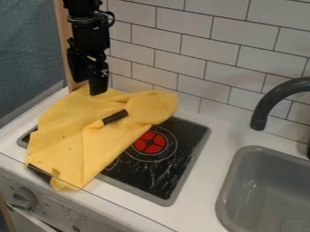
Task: Fold the cloth from left to right
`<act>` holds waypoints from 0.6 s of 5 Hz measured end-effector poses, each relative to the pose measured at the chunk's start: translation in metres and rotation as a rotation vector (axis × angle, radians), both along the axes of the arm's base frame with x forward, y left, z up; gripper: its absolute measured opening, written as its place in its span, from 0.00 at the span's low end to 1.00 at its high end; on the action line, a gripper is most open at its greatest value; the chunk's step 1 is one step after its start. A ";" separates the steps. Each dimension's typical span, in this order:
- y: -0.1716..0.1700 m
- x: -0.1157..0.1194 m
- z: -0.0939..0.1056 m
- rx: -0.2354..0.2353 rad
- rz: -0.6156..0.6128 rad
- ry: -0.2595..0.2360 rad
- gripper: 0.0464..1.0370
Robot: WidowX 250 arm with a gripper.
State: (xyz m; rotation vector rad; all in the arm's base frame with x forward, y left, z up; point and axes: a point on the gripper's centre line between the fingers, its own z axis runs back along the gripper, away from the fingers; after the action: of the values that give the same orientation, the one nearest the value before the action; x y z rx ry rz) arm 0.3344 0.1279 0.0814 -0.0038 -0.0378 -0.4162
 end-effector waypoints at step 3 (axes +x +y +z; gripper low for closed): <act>0.030 0.005 -0.022 0.008 0.155 0.042 0.96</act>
State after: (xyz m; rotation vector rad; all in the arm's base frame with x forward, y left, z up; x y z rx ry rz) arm 0.3392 0.1582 0.0594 -0.0013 0.0047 -0.2614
